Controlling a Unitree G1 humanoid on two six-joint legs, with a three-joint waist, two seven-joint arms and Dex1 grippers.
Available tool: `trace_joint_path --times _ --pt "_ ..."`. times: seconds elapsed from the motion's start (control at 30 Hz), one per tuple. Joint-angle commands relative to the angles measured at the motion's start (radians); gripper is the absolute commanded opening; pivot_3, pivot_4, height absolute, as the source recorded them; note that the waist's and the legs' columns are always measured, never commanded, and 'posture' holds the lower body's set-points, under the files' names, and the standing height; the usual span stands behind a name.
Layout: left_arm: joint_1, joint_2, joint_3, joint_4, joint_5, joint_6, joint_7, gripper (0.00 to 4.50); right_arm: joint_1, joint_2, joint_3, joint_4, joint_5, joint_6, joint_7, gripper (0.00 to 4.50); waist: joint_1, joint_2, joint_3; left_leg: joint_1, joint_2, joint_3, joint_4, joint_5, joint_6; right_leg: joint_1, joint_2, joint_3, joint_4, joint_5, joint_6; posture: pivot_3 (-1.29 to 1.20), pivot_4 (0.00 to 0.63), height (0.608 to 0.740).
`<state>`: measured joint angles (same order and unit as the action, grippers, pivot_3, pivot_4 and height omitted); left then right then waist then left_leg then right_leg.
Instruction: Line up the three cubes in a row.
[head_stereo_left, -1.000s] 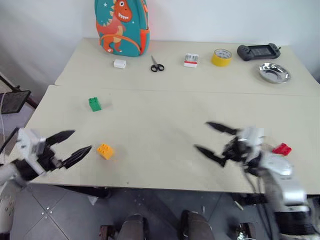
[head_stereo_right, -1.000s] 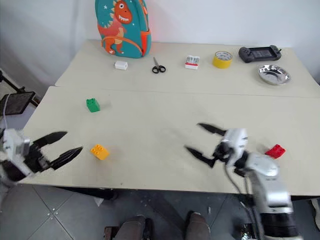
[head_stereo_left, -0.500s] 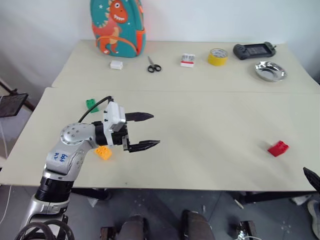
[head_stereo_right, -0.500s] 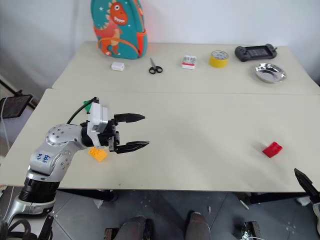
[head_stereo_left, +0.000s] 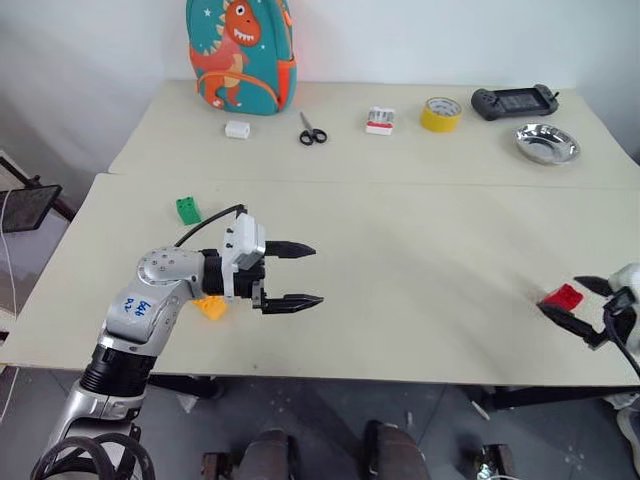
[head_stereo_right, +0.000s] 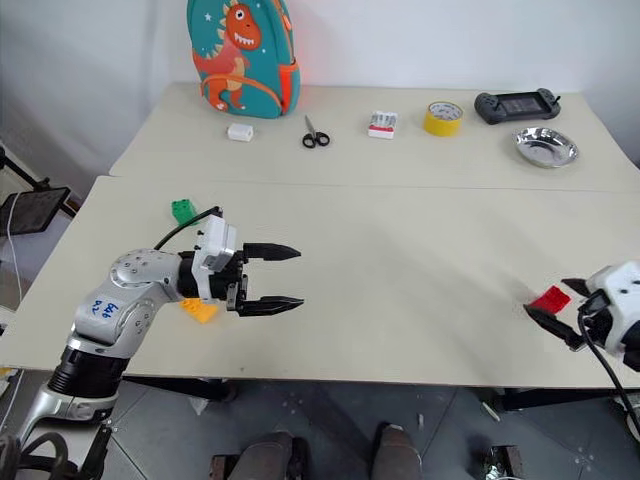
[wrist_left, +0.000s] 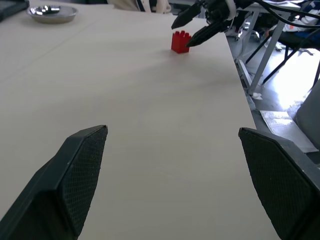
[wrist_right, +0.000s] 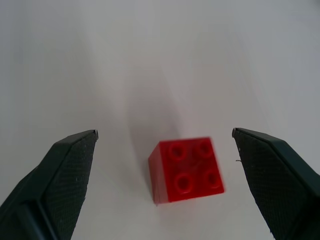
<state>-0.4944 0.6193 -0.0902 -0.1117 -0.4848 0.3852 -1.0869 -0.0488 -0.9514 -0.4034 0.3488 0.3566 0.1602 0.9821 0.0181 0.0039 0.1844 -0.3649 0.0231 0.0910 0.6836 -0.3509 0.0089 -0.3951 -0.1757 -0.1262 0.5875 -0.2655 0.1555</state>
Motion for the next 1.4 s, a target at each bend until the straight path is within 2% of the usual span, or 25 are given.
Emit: trace_joint_path --times 0.03,0.13,0.23,0.47,0.6,0.7,0.8,0.93,1.07,1.23,1.4 --pt "0.046 0.053 0.057 -0.047 -0.01 0.003 -0.014 4.47 -0.056 -0.022 0.017 0.072 -0.012 -0.013 0.047 4.5 -0.001 0.0 0.0 -0.001 0.0 0.0 0.0 0.0 0.0 -0.001 0.0 0.0 0.0 0.0 0.0 0.0 0.15 0.74" --pt "0.081 0.088 0.101 -0.054 -0.018 0.007 -0.009 4.47 -0.111 -0.027 0.041 0.155 -0.038 -0.049 0.057 4.5 -0.005 0.0 0.0 -0.001 0.002 0.0 0.001 0.0 0.0 -0.001 0.002 0.0 0.0 0.0 0.0 0.0 0.15 0.74" --pt "0.098 0.101 0.122 -0.067 -0.022 0.009 -0.007 4.5 -0.162 -0.029 0.061 0.223 -0.048 -0.089 0.104 3.89 -0.002 0.0 0.0 -0.002 0.002 0.0 0.002 0.0 0.0 -0.001 0.002 0.0 0.0 0.0 0.0 0.0 0.15 0.74" --pt "0.116 0.098 0.142 -0.076 -0.017 0.009 0.009 4.5 -0.225 -0.048 0.122 0.29 -0.083 -0.212 0.246 1.52 -0.005 0.0 0.0 -0.002 0.002 0.0 0.002 0.0 0.0 -0.001 0.002 0.0 0.0 0.0 0.0 0.0 0.15 0.74" --pt "0.149 0.117 0.171 -0.088 -0.014 0.004 0.017 4.5 -0.326 0.002 0.192 0.103 -0.032 -0.145 0.328 1.54 -0.024 0.0 0.0 -0.001 0.003 0.0 0.002 0.0 -0.001 -0.001 0.002 0.0 0.0 0.0 0.0 0.0 0.15 0.74" --pt "0.174 0.118 0.198 -0.09 -0.016 0.007 0.037 4.5 -0.443 0.087 0.324 -0.123 0.012 0.054 0.334 1.54 -0.042 0.0 0.0 0.0 0.007 0.0 0.002 0.0 -0.004 -0.001 0.007 0.0 0.001 0.001 -0.002 0.0 0.15 0.74" --pt "0.195 0.112 0.212 -0.094 -0.015 0.01 0.058 4.5 -0.545 0.186 0.455 -0.22 -0.017 0.167 0.305 1.54 -0.046 0.001 0.0 0.0 0.009 -0.001 0.002 -0.001 -0.006 -0.003 0.008 0.0 0.003 0.001 -0.002 0.0 0.15 0.74" --pt "0.235 0.112 0.234 -0.103 -0.013 0.013 0.082 4.5 -0.629 0.302 0.613 -0.144 -0.146 0.049 0.307 1.54 -0.027 0.0 0.0 -0.004 0.008 -0.002 0.002 -0.002 -0.006 -0.005 0.008 -0.002 0.003 0.001 -0.002 0.0 0.15 0.74" --pt "0.254 0.114 0.248 -0.116 -0.004 -0.003 0.099 4.5 -0.679 0.386 0.647 -0.013 -0.195 -0.011 0.275 1.54 -0.014 0.0 0.0 -0.007 0.008 -0.002 0.003 -0.002 -0.005 -0.006 0.008 -0.002 0.003 0.001 -0.002 0.0 0.15 0.74" --pt "0.3 0.126 0.296 -0.13 0.001 -0.025 0.119 4.5 -0.717 0.423 0.647 0.117 -0.207 -0.07 0.297 1.54 -0.027 0.0 0.0 -0.005 0.008 -0.001 0.003 -0.002 -0.005 -0.007 0.008 -0.002 0.003 0.001 -0.002 0.0 0.15 0.74" --pt "0.325 0.182 0.399 -0.028 0.021 -0.086 0.114 4.5 -0.713 0.43 0.589 0.106 -0.145 -0.111 0.335 3.11 -0.037 0.0 0.0 -0.005 0.009 -0.001 0.002 -0.002 -0.006 -0.007 0.008 -0.002 0.003 0.001 -0.002 0.0 0.15 0.74"
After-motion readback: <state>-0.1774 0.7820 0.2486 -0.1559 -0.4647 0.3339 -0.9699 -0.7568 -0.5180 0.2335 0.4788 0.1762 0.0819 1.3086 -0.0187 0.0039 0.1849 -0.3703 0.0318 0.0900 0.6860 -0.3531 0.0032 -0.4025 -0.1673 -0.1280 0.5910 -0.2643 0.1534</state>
